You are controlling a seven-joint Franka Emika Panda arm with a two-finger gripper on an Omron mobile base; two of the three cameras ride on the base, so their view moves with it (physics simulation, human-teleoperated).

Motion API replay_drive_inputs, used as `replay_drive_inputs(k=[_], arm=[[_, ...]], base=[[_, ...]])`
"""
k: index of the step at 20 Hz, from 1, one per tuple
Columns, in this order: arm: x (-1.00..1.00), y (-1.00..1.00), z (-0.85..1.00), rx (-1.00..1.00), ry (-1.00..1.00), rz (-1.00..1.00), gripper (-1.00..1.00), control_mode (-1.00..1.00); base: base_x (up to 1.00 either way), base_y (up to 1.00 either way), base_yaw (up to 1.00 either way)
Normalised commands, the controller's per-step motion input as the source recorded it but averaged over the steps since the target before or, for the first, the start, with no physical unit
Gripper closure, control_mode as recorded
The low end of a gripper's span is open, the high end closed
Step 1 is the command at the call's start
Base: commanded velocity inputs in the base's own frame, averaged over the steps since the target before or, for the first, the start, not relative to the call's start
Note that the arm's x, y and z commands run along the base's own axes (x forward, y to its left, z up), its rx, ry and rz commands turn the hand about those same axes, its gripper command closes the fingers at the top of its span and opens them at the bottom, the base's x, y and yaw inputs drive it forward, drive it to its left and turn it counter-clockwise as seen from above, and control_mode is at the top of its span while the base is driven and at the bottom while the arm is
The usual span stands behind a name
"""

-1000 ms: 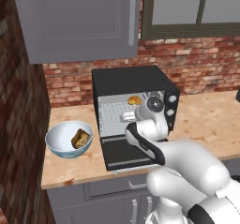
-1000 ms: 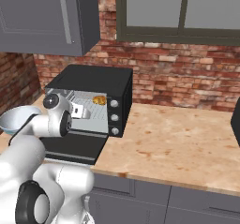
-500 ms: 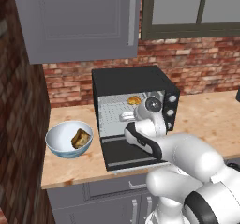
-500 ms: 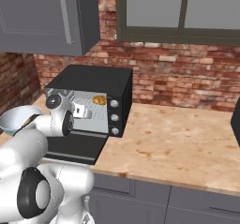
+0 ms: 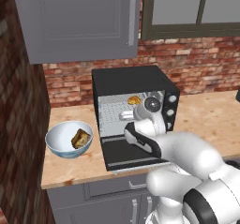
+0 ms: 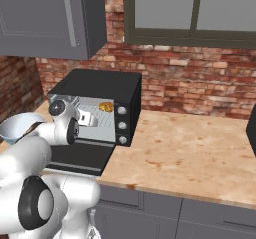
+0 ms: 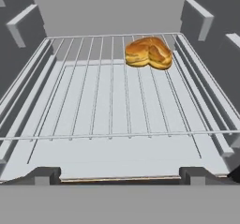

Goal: Pick up the heated bread from the toaster oven and place it in the bowl. Then move the bread bowl to the dining counter.

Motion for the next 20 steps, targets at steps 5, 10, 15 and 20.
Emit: replay_drive_inputs(k=[5, 10, 15, 20], arm=[[0.19, 0.00, 0.00, 0.00, 0.00, 0.00, -1.00, -1.00], [0.27, 0.00, -0.09, 0.00, 0.00, 0.00, -1.00, -1.00], [0.27, 0.00, -0.19, 0.00, 0.00, 0.00, -1.00, -1.00], [0.27, 0.00, -0.19, 0.00, 0.00, 0.00, -1.00, -1.00]], base=[[0.00, 0.00, 0.00], [0.00, 0.00, 0.00], [0.00, 0.00, 0.00], [0.00, 0.00, 0.00]])
